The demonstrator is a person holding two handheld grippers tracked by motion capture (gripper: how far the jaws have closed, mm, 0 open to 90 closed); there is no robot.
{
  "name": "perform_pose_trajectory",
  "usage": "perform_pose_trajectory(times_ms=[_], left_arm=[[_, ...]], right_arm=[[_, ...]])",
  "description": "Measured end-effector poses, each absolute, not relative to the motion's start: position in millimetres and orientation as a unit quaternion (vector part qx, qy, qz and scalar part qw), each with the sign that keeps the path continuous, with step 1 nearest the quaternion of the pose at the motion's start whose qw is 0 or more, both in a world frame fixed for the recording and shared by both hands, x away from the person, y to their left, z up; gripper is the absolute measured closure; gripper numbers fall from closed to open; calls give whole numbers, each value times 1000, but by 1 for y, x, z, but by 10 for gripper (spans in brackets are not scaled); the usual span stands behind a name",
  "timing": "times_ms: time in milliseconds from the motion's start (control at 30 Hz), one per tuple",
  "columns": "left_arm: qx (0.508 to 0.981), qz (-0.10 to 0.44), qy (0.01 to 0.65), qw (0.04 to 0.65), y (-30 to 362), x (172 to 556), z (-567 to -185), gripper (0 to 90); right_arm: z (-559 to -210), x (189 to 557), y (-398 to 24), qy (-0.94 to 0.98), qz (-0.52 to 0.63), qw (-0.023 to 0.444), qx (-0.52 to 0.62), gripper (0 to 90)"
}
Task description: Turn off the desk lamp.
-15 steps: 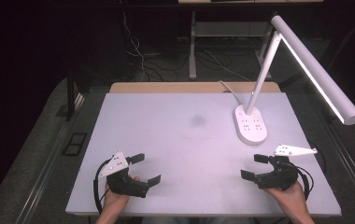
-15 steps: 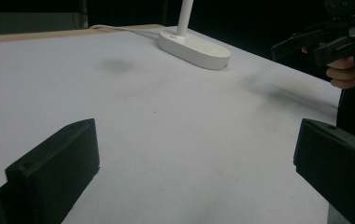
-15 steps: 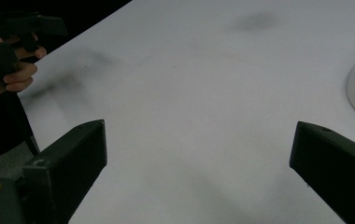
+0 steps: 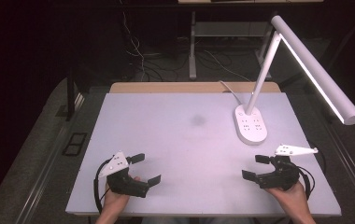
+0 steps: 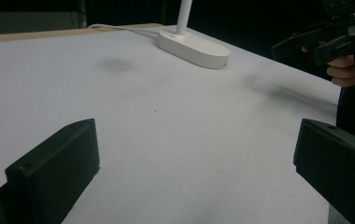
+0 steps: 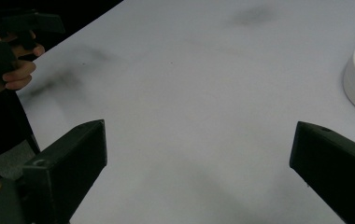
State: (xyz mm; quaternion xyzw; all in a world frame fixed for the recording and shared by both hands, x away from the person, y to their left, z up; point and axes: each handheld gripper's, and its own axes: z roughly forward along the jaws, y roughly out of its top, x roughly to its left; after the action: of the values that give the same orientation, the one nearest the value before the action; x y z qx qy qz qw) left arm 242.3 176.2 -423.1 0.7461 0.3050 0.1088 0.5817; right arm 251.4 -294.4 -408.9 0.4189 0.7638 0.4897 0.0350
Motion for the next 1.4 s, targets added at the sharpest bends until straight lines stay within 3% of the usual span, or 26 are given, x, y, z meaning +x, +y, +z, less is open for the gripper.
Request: perform_pose_trajectory(times_ms=[667, 1400], left_arm=[[754, 104, 298, 576, 174, 242, -424, 0], [756, 106, 299, 572, 174, 242, -424, 0]], right_arm=[[-409, 254, -296, 776, 465, 28, 425, 40], [-383, 271, -314, 774, 466, 38, 427, 40]])
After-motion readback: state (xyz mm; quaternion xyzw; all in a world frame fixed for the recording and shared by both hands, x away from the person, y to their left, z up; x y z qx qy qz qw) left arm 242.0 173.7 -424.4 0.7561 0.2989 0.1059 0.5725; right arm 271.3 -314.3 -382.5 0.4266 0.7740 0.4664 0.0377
